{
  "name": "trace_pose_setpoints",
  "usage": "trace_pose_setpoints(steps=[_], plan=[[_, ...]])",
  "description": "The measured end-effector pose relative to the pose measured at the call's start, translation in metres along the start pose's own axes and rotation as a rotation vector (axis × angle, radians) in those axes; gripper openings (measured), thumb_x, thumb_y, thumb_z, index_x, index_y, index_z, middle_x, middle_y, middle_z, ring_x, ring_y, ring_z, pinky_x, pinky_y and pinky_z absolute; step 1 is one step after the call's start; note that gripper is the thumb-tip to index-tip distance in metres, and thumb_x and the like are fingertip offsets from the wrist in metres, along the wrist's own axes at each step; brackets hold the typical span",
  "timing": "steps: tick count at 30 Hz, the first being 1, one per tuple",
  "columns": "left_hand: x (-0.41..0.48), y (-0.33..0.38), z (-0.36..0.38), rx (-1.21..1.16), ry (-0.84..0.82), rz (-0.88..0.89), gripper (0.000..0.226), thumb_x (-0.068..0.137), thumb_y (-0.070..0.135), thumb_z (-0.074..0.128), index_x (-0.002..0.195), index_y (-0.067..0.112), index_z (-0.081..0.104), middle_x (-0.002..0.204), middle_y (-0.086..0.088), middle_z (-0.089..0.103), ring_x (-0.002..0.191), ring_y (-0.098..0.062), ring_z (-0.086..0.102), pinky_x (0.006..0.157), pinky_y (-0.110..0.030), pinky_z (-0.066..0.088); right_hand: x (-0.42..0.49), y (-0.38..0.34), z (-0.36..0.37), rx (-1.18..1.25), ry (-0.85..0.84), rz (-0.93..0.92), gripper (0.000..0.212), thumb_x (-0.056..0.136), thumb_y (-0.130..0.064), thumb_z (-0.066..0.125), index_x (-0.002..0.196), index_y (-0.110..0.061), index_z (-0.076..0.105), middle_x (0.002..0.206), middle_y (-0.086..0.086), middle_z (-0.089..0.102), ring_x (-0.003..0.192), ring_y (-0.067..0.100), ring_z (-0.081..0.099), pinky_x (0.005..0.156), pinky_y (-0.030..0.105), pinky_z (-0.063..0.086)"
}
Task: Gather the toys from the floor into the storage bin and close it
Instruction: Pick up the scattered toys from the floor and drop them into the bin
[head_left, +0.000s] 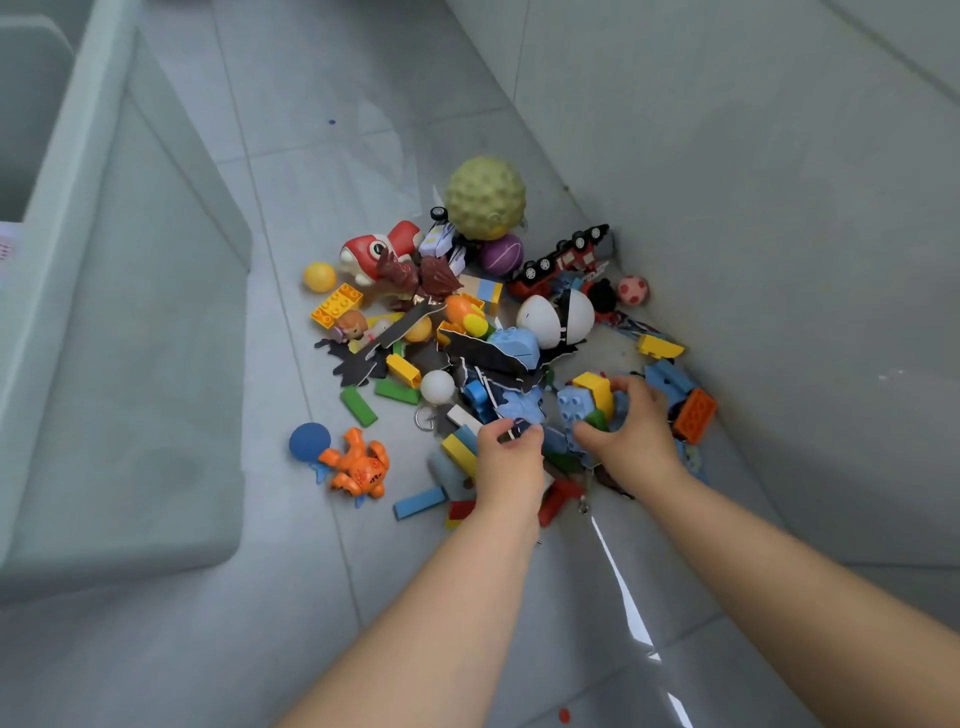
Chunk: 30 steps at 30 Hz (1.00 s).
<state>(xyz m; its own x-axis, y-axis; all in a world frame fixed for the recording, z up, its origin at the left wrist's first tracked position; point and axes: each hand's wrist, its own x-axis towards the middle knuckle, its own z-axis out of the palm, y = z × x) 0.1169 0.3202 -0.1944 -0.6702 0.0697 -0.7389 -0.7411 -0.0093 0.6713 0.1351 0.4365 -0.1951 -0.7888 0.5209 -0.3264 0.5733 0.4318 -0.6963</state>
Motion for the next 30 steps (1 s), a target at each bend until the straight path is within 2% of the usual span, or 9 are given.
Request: trace_pose_setpoints(steps=[4,6,9,14,16,20,23,27,30], plan=[[-0.013,0.023,0.003,-0.153,-0.240,0.082,0.043,0.092,0.039,0.052,0.133,0.036,0.041,0.133,0.001,0.051,0.114,-0.016,0.053,0.090,-0.033,0.044,-0.021,-0.026,-0.006,0.188,0.013,-0.112,0.050,0.073,-0.028,0.074,0.114,-0.029,0.045,0.125,0.002,0.048,0.107,0.013,0.051,0.093,0.036,0.048],[-0.023,0.044,0.001,-0.185,-0.321,0.238,0.048,0.088,0.032,0.061,0.132,0.039,0.043,0.126,0.003,0.058,0.108,-0.009,0.060,0.090,-0.031,0.049,-0.034,-0.050,-0.006,0.269,-0.022,-0.220,0.050,0.071,-0.032,0.073,0.112,-0.037,0.046,0.122,0.000,0.053,0.108,0.014,0.057,0.091,0.040,0.052],[-0.043,0.078,-0.008,-0.222,-0.299,0.414,0.039,0.085,0.014,0.066,0.120,0.027,0.055,0.108,0.004,0.067,0.098,-0.006,0.065,0.093,-0.031,0.051,-0.050,-0.092,-0.010,0.306,0.010,-0.403,0.056,0.079,-0.013,0.070,0.122,-0.034,0.041,0.126,-0.004,0.052,0.110,0.001,0.055,0.095,0.021,0.047],[-0.079,0.130,-0.049,-0.355,-0.236,0.582,0.025,0.081,0.019,0.070,0.105,0.023,0.062,0.104,-0.003,0.070,0.103,-0.023,0.066,0.094,-0.043,0.051,-0.079,-0.159,-0.019,0.287,-0.080,-0.666,0.079,0.079,-0.011,0.070,0.135,-0.034,0.021,0.130,-0.032,0.035,0.119,-0.017,0.040,0.095,0.004,0.034],[-0.091,0.154,-0.078,-0.358,-0.163,0.681,0.021,0.073,0.026,0.070,0.092,0.028,0.062,0.097,-0.004,0.070,0.100,-0.030,0.066,0.090,-0.048,0.052,-0.090,-0.187,-0.014,0.292,-0.172,-0.758,0.083,0.078,-0.013,0.071,0.138,-0.035,0.017,0.137,-0.030,0.034,0.123,-0.014,0.038,0.100,0.009,0.034],[-0.106,0.190,-0.158,-0.183,-0.095,0.831,0.017,0.079,0.020,0.071,0.091,0.027,0.060,0.090,0.002,0.067,0.083,-0.016,0.066,0.069,-0.031,0.053,-0.104,-0.229,0.015,0.419,-0.412,-0.803,0.084,0.080,-0.010,0.068,0.143,-0.034,0.018,0.145,-0.021,0.034,0.132,-0.006,0.034,0.106,0.031,0.037],[-0.112,0.201,-0.239,0.136,0.014,0.833,0.015,0.082,0.014,0.069,0.089,0.025,0.060,0.081,0.007,0.064,0.069,-0.006,0.059,0.059,-0.019,0.049,-0.119,-0.252,0.061,0.257,-0.629,-0.851,0.080,0.083,-0.008,0.064,0.143,-0.032,0.017,0.144,-0.022,0.033,0.127,-0.007,0.038,0.103,0.017,0.036],[-0.101,0.186,-0.312,0.553,0.333,0.633,0.017,0.075,0.014,0.072,0.082,0.013,0.056,0.079,-0.004,0.060,0.075,-0.021,0.054,0.077,-0.042,0.053,-0.129,-0.279,0.112,-0.278,-0.525,-1.121,0.062,0.089,-0.021,0.056,0.144,-0.021,0.027,0.145,-0.005,0.038,0.134,0.008,0.028,0.100,0.006,0.015],[-0.094,0.168,-0.325,0.539,0.357,0.527,0.021,0.076,0.018,0.073,0.088,0.020,0.055,0.084,0.000,0.056,0.084,-0.020,0.052,0.075,-0.034,0.047,-0.126,-0.282,0.118,-0.313,-0.456,-1.147,0.047,0.091,-0.027,0.054,0.137,-0.024,0.042,0.147,-0.009,0.033,0.136,0.007,0.022,0.100,0.004,0.010]])
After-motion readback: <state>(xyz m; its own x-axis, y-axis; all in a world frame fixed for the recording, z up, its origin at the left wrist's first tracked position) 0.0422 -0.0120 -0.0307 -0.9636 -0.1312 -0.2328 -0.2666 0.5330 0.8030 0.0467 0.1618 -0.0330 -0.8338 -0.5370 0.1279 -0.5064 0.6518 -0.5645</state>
